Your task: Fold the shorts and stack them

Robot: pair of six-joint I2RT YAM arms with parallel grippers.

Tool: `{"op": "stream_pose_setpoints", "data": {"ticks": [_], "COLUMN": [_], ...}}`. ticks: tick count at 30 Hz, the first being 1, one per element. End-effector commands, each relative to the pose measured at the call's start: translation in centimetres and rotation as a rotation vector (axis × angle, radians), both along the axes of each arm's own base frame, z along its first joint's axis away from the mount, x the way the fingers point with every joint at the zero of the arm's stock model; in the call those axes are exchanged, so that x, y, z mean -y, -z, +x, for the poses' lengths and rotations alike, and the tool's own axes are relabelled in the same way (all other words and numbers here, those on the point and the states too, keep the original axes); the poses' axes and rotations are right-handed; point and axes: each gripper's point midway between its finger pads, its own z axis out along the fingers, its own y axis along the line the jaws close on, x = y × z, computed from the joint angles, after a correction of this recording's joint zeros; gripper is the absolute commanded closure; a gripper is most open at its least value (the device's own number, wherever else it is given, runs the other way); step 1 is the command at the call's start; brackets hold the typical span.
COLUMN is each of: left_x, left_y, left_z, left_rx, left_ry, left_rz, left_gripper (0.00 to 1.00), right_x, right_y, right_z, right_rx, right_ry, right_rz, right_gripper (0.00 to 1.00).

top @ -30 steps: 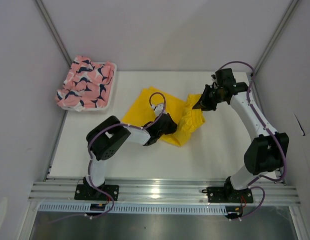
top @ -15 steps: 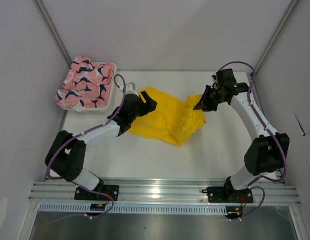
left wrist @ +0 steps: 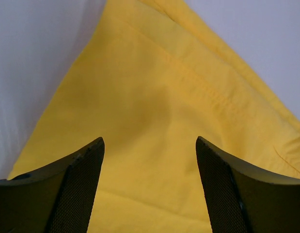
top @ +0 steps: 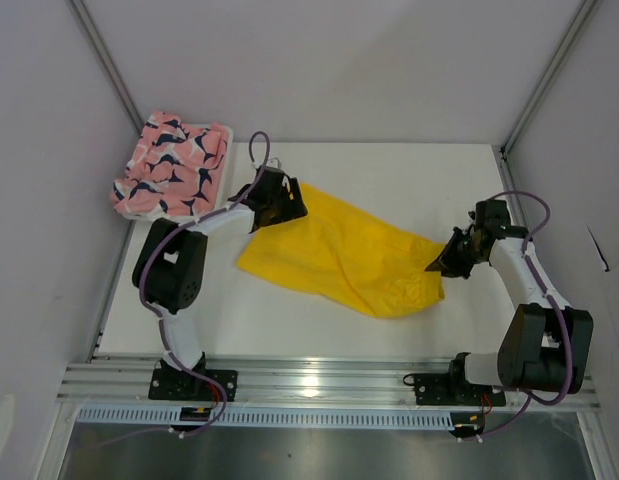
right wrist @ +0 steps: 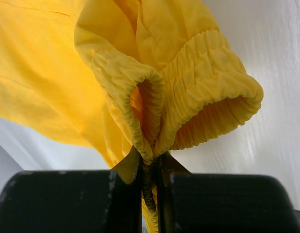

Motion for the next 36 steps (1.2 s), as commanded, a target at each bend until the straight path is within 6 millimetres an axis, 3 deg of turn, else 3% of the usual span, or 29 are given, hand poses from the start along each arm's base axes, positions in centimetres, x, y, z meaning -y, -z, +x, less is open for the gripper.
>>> {"op": "stream_pose_setpoints", "data": {"ticks": [1,5,11,14,18,23,30,36], "left_x": [-0.8,-1.7,-4.3,-4.4,-4.0,-3.6,-2.0,-1.3], "left_y": [-0.5,-2.0,-3.4,-3.8,-3.2,-0.3,1.6,2.3], "left_z": [1.3,3.6,6.6,7.9,9.2,9.6,11.0,11.2], "left_rx": [-0.024,0.000,0.009,0.026,-0.013,-0.073,-0.067,-0.057], "left_ry": [0.047,0.060,0.013,0.041,0.055,0.066,0.162,0.208], "left_rz": [0.052,0.034,0.092,0.077,0.080,0.074,0.014,-0.043], "left_gripper": [0.21,0.21,0.21,0.22,0.22,0.25,0.27,0.39], "right_x": [0.2,0.3,1.5,1.5,1.3,1.2,1.0,0.9], "right_y": [0.1,1.6,2.2,2.7,3.2,3.6,3.2,3.3], "right_z": [-0.1,-1.0,-0.3,-0.1,0.1,0.4,0.6,0.5], "right_rx": [0.074,0.055,0.062,0.057,0.048,0.041,0.062,0.061], "right_ry": [-0.013,0.016,0.057,0.051,0.046,0.035,0.015,0.009], "right_rz": [-0.017,-0.027,-0.094,-0.092,-0.084,-0.075,-0.067,-0.061], "right_gripper": [1.00,1.00,1.00,1.00,1.00,1.00,1.00,1.00]}}
